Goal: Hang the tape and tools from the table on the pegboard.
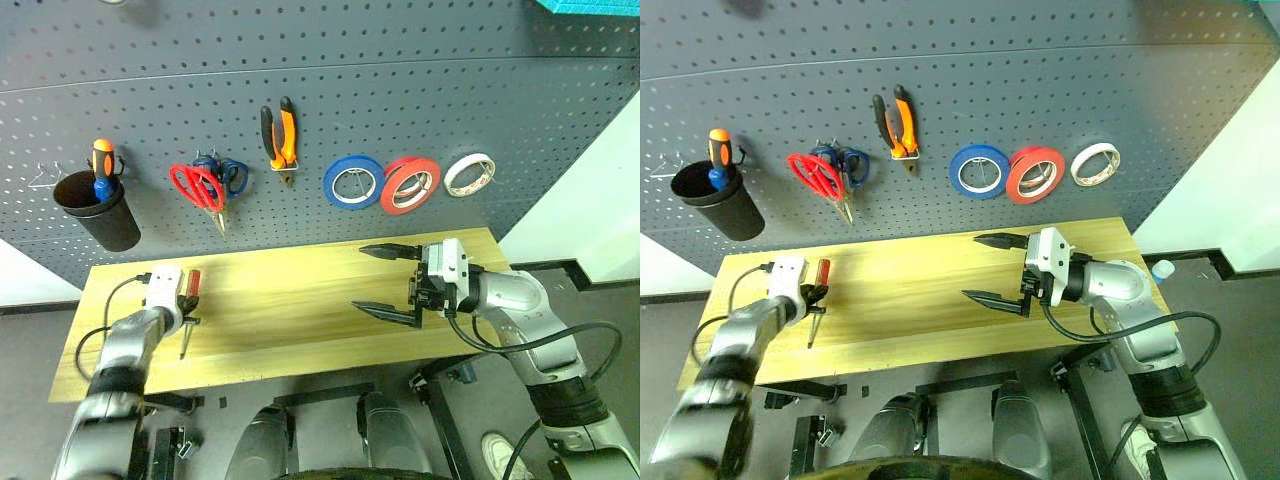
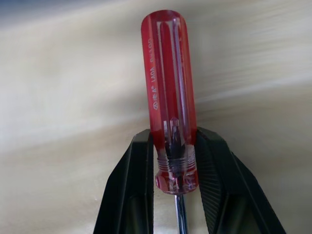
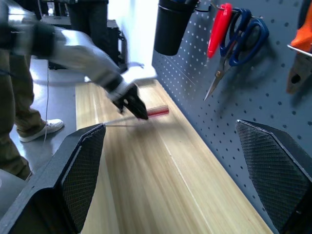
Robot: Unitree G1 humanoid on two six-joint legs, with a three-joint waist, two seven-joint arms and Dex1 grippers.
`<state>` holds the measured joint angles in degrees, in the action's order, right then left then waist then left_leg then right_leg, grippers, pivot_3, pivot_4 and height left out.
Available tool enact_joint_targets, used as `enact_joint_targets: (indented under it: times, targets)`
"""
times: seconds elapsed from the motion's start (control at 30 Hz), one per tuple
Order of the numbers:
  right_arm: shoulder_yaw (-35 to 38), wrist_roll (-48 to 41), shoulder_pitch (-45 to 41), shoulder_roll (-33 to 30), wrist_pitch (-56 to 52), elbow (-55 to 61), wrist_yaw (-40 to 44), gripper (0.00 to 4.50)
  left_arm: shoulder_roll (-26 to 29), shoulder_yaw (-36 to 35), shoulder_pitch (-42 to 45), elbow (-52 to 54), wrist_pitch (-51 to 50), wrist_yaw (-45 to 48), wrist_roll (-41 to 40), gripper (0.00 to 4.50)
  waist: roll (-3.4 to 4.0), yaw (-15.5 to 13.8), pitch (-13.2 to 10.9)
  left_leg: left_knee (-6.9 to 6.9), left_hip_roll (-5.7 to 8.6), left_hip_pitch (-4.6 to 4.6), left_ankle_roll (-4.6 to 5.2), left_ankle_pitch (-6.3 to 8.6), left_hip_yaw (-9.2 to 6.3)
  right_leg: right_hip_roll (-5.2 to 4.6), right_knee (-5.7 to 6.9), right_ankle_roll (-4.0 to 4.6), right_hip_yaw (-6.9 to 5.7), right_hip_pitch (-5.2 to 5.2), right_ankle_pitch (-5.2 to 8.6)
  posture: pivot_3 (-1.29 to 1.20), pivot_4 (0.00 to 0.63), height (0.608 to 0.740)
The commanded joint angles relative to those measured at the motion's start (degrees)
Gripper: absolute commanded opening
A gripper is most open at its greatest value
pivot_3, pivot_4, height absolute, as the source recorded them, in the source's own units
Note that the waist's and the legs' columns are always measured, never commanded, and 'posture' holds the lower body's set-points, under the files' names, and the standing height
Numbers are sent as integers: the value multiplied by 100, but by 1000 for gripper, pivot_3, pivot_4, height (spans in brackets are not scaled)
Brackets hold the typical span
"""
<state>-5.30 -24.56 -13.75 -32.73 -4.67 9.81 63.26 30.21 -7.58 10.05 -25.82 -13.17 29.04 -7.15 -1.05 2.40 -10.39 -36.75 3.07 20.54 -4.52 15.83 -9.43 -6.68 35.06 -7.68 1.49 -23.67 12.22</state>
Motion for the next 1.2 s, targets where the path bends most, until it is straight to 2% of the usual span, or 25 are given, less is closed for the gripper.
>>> enact_joint_targets:
  times: [0.03,0.17,0.33,0.5,0.63,0.77,1.0,1.2]
  targets:
    - [83,-38,-98,11,77,101,25,4500,312,-537,-878,1856,820,1017,-792,837,3,-39,0,0,0,-4,0,0,0,0,-1,3,0,2,1,-23,113,740]
    - [54,-61,-195,75,102,59,69,4500,413,-1664,-1226,2877,803,1441,-2074,837,3,-182,0,-3,-2,-4,0,1,-1,-1,-9,12,-5,12,27,-9,108,740]
    - [143,-441,-482,212,-216,234,32,4500,799,-2734,-781,3611,406,1525,-3353,837,2,-173,0,-8,-1,0,1,1,-1,-2,-12,10,-7,15,26,-2,99,740]
    - [406,-1399,-924,269,-1128,596,-129,4500,1554,-3274,318,3312,355,1274,-3589,837,2,-169,0,-7,0,-1,2,0,-1,1,-9,26,-7,13,12,6,90,740]
    - [506,-1635,-1097,296,-1400,680,-231,4500,1901,-3316,1214,2823,515,1114,-3495,837,1,-167,2,-7,0,-5,3,0,0,3,-8,18,-8,17,8,9,87,740]
    - [493,-1668,-1110,316,-1476,735,-261,4500,2094,-3025,1880,1950,1154,1319,-2919,837,1,-162,2,-6,0,-4,3,0,0,4,-9,7,-8,17,3,6,82,740]
    - [493,-1682,-970,296,-1563,873,-276,4500,1817,-2350,2412,359,2217,1841,-2204,837,0,-157,5,-5,-1,-7,4,-1,1,6,-7,6,-8,16,1,-10,76,740]
    - [566,-1701,-876,242,-1591,949,-335,4500,1676,-2154,2757,-758,2813,2028,-1952,837,-9,-146,9,-5,-1,-1,3,-1,1,6,-7,5,-7,9,0,-23,77,740]
